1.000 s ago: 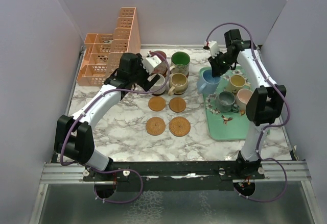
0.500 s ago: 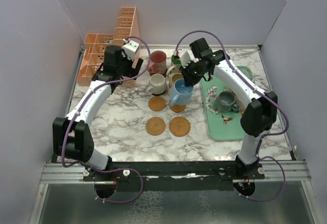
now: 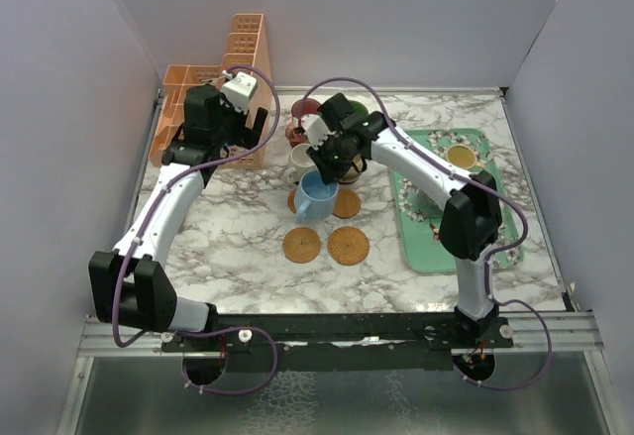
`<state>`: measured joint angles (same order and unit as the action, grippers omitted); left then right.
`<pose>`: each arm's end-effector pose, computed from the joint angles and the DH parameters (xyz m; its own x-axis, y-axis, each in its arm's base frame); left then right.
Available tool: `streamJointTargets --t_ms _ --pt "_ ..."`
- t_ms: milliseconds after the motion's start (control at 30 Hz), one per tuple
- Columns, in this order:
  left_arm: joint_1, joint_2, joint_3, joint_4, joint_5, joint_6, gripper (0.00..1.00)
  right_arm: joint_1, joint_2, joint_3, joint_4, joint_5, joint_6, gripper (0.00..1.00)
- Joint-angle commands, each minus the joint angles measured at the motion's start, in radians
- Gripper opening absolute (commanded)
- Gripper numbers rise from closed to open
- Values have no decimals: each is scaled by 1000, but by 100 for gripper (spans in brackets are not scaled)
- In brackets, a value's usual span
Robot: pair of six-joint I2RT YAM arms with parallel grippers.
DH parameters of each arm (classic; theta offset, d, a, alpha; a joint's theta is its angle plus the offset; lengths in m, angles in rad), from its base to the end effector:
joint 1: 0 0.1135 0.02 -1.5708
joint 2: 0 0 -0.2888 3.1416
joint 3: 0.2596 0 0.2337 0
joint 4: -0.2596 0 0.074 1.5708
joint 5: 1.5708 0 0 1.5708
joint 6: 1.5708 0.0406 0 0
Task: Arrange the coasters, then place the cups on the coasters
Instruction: Pick up the cup from the tray, then place the cup on the coaster.
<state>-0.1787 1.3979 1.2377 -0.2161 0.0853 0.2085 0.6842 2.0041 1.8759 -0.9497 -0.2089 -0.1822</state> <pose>0.3038 -0.0584 0.3791 -0.3010 0.2640 -0.9164 0.3244 0.9320 0.1619 0.3254 0.2763 0.3060 -0.5456 -0.6737 -0.4985 -0.8066 0.5837 0.0939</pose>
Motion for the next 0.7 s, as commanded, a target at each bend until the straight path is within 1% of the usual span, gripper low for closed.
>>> streamJointTargets --t_ms 0,300,467,667 --pt "2 -55 26 -35 51 31 99 34 40 43 76 14 52 1" --pt "5 -83 84 -65 -1 51 99 51 59 -5 173 4 78 1" --pt "5 -96 99 -69 -45 63 99 59 81 1 183 8 102 1" --pt "5 -108 105 -75 -40 64 99 61 98 11 203 19 114 1"
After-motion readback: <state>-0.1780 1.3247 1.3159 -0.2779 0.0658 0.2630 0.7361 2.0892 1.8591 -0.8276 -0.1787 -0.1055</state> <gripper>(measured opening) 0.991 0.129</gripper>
